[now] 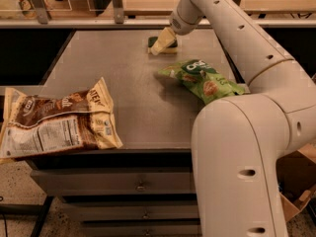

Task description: Move sponge near brown chip bag

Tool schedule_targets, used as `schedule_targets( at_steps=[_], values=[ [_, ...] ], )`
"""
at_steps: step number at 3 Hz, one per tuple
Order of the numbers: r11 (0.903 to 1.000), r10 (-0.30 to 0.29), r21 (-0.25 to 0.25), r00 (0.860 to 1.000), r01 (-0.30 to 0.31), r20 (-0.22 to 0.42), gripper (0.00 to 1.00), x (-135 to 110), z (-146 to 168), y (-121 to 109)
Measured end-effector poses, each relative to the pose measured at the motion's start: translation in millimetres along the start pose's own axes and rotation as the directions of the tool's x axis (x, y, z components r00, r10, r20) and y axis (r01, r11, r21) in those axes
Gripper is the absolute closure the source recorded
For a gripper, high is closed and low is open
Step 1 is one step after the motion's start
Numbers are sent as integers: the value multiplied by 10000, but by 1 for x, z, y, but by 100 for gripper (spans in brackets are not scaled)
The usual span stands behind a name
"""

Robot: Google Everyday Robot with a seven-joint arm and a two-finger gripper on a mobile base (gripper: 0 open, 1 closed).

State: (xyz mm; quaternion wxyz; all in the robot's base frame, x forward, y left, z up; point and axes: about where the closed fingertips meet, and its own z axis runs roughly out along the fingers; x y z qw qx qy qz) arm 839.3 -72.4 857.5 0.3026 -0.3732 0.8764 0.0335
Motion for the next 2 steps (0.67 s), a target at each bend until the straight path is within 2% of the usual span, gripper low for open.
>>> schedule_targets(
  at_steps=[2],
  values=[
    [9998, 186, -105, 9977, -179, 654, 0, -11, 19, 2]
  ],
)
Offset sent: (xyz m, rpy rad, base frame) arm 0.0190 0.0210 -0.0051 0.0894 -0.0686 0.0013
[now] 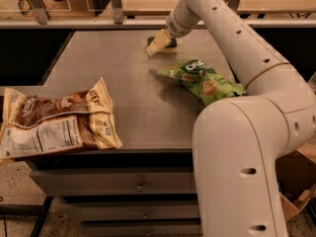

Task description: Move sponge near brown chip bag

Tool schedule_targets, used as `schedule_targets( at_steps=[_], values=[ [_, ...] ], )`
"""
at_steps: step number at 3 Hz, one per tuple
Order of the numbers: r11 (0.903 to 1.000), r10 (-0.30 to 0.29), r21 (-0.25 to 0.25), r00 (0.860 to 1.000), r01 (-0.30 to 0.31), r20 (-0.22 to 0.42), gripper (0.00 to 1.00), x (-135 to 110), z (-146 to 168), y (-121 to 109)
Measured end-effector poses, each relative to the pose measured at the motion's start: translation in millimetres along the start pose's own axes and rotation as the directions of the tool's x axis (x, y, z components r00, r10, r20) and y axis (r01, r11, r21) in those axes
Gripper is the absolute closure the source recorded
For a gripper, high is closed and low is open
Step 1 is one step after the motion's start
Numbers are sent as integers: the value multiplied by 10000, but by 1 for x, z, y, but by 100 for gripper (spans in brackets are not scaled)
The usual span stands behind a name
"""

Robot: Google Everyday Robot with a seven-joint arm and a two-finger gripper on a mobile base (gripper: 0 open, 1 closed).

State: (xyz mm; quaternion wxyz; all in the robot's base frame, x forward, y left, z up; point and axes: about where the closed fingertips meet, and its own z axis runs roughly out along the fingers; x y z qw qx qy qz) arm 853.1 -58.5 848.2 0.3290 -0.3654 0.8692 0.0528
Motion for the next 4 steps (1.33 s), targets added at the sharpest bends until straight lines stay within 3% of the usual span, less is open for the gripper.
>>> schedule_targets(
  at_steps=[3, 4],
  values=[
    [9999, -43, 136, 9990, 49, -437, 0, -1, 22, 8],
    [10000, -78, 19, 9979, 79, -642, 15, 2, 27, 11]
  ],
)
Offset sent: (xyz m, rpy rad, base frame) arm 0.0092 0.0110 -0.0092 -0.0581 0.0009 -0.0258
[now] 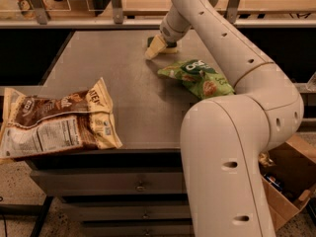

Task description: Move sponge near brown chip bag

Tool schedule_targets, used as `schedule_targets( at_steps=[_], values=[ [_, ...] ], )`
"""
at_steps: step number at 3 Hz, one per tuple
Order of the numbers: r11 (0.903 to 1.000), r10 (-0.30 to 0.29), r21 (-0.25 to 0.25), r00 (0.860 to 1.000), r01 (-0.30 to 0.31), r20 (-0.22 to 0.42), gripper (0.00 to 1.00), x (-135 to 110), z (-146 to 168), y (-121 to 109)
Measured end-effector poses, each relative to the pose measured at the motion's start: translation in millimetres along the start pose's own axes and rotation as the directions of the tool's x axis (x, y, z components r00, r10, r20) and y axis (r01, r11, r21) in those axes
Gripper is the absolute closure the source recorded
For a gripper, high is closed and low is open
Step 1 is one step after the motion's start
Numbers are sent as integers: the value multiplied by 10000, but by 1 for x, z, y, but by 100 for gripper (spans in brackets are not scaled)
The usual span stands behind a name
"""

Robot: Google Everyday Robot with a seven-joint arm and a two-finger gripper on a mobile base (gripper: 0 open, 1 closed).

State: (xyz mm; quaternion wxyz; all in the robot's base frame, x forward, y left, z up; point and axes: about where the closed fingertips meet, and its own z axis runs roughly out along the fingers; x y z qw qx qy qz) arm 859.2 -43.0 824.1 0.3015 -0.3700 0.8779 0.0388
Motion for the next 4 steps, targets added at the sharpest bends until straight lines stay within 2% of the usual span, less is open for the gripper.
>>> schedule_targets(
  at_steps=[1, 3, 4],
  values=[
    [9999, -65, -123, 9998, 63, -185, 39, 4, 3, 2],
    [9998, -91, -164, 9998, 88, -170, 86, 0, -3, 1],
    [9962, -609, -593, 9969, 639, 506, 100, -13, -21, 10]
  ],
)
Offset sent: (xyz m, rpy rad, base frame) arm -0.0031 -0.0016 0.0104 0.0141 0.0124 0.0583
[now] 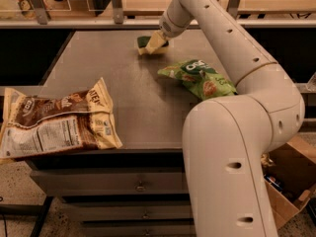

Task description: Move sponge near brown chip bag

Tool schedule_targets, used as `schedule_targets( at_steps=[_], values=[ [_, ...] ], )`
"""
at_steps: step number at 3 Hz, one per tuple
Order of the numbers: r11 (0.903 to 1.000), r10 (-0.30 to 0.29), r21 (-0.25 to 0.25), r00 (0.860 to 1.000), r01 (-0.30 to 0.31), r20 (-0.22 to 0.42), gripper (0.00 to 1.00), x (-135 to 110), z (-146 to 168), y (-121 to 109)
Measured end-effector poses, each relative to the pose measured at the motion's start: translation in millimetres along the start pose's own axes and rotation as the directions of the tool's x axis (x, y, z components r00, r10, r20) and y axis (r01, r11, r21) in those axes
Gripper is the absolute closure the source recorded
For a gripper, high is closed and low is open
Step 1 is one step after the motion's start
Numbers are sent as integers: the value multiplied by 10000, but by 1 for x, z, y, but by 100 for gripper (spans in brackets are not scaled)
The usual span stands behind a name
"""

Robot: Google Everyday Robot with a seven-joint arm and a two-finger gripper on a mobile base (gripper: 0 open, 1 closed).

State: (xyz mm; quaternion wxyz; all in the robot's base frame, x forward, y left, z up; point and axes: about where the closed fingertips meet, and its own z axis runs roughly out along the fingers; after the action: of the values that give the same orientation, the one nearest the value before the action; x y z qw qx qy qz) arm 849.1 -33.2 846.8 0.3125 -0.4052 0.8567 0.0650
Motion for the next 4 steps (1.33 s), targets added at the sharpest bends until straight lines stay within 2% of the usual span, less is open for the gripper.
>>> schedule_targets(
  at_steps=[1, 2, 3, 4],
  values=[
    [9940, -1002, -346, 9905, 1038, 945, 100, -25, -35, 19],
    [9809, -1753, -527, 9680, 1874, 1795, 100, -41, -76, 42],
    [9481, -2806, -726, 9220, 3096, 2669, 100, -49, -112, 76],
    [9484, -2796, -729, 9224, 3085, 2664, 100, -49, -112, 76]
  ],
)
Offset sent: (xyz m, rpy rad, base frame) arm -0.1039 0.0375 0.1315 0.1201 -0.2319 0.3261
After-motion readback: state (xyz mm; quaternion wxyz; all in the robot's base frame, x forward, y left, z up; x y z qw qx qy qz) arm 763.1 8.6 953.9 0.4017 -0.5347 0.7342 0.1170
